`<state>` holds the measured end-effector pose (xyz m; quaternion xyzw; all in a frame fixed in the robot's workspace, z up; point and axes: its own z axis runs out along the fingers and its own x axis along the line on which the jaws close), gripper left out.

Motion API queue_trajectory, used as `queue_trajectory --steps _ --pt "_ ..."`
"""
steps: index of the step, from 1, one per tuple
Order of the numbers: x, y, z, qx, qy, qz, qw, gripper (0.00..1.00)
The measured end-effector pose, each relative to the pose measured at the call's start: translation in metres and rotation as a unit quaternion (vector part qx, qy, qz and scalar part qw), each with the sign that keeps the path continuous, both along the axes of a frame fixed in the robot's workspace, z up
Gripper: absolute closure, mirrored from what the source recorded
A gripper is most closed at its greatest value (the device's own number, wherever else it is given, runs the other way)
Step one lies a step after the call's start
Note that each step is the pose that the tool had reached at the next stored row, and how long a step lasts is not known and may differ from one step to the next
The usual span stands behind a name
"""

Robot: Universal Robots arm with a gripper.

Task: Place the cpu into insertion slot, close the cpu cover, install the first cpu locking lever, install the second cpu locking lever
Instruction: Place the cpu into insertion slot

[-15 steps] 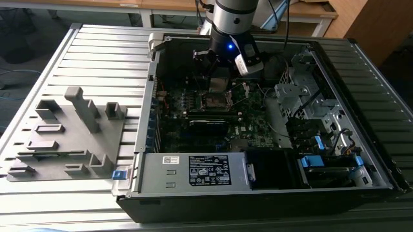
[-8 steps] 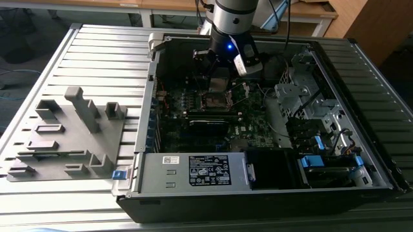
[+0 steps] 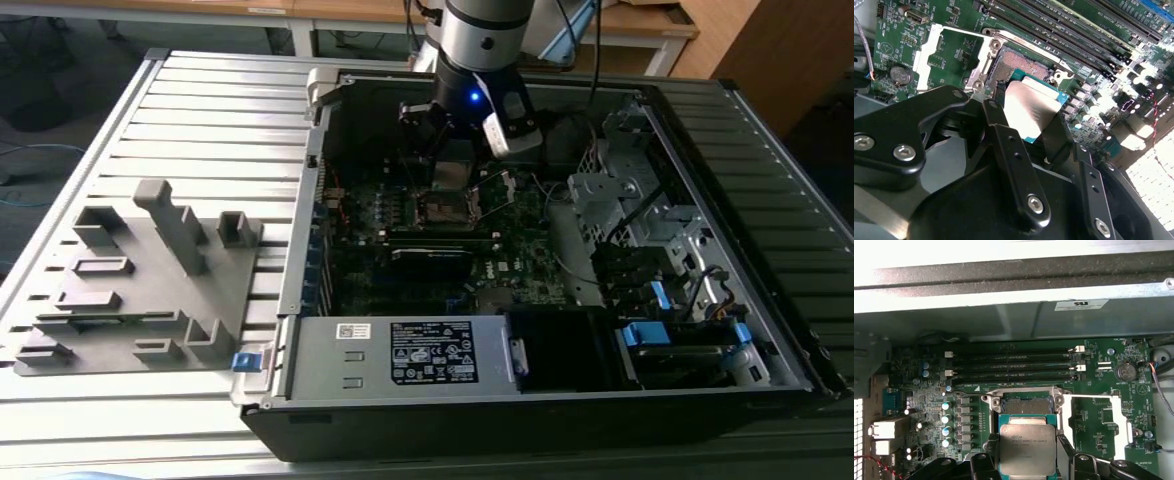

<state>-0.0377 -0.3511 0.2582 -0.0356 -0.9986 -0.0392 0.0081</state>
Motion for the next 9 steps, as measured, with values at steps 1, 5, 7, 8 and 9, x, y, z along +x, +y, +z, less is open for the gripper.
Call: queue_trajectory --steps 1,5,7,8,9 --pt "0.0000 0.0000 0.0000 0.0000 0.0000 -0.003 0.99999 0.46" --pt "0.0000 0.0000 0.0000 0.0000 0.0000 -0.004 0.99999 0.46" --pt "0.0000 0.0000 0.0000 0.0000 0.0000 -0.005 0.99999 0.46" --pt "0.0000 0.0000 0.0000 0.0000 0.0000 -0.006 0.99998 0.46" --pt "0.0000 0.0000 0.0000 0.0000 0.0000 -0.008 0.99997 0.46"
